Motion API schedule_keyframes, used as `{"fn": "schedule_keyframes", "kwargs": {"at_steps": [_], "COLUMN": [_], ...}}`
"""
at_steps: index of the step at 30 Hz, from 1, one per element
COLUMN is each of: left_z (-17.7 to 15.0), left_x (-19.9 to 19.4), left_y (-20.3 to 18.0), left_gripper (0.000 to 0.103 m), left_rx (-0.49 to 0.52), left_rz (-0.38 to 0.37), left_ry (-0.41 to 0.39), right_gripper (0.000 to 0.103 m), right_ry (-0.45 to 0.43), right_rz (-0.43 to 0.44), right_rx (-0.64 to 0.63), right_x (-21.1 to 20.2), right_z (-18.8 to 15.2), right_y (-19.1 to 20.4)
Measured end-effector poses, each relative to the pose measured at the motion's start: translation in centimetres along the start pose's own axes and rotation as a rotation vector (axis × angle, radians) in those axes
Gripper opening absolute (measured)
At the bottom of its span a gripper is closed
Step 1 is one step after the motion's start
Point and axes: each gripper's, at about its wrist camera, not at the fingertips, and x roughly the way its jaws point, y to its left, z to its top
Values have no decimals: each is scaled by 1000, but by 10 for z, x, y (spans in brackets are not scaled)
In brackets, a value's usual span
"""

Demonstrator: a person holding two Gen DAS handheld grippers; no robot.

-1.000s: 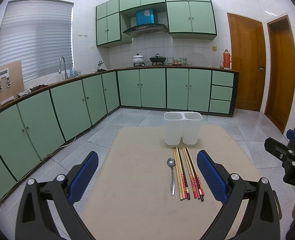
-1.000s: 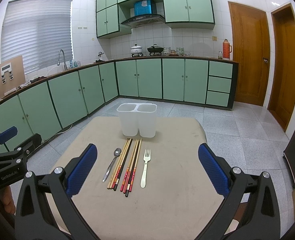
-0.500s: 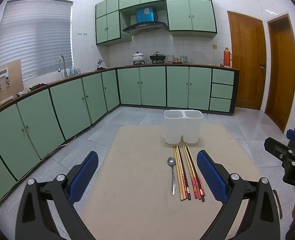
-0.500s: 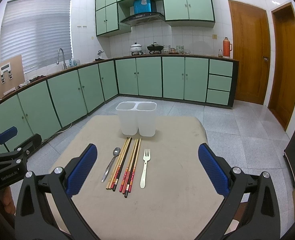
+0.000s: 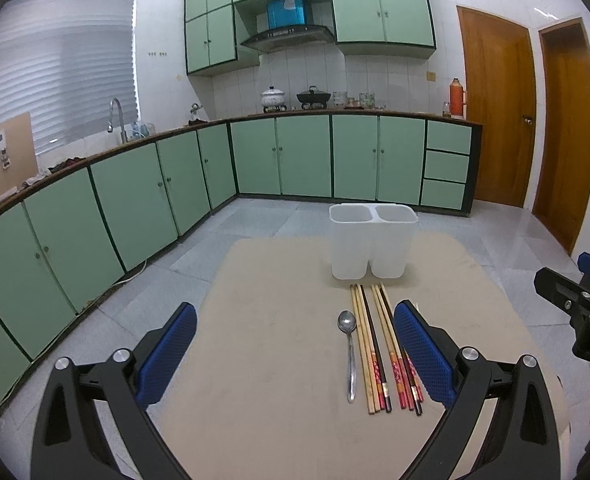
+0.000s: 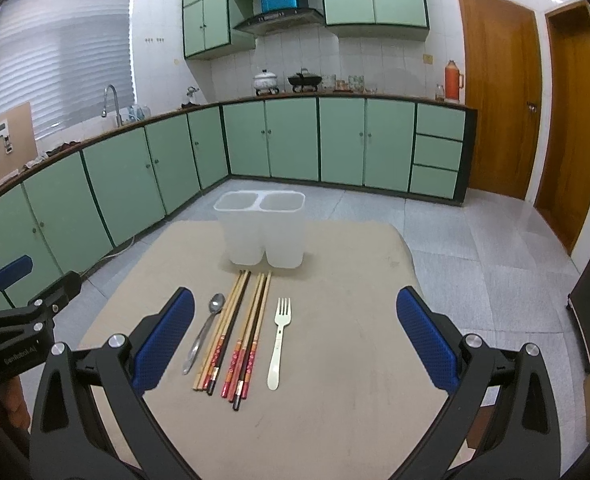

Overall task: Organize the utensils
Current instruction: 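Grasp the white plastic fork with the right tool while the left tool approaches the steel spoon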

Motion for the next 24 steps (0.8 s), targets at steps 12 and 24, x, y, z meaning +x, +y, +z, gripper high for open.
{"fn": "schedule_keyframes", "kwargs": {"at_steps": [12,24], "left_z": [-20,-37], "left_x": [113,178], "left_y": [10,5], "left_gripper": [97,97], "left_rx": [12,18], "left_rz": [-5,-4], "left_ry": [170,297], "right_gripper": [98,76], "right_ry": [179,364], "right_rz": [-31,-15], "right_rx": [4,10], "right_x": [100,212], "right_z": [-6,-28], "right_y": [-10,1]}}
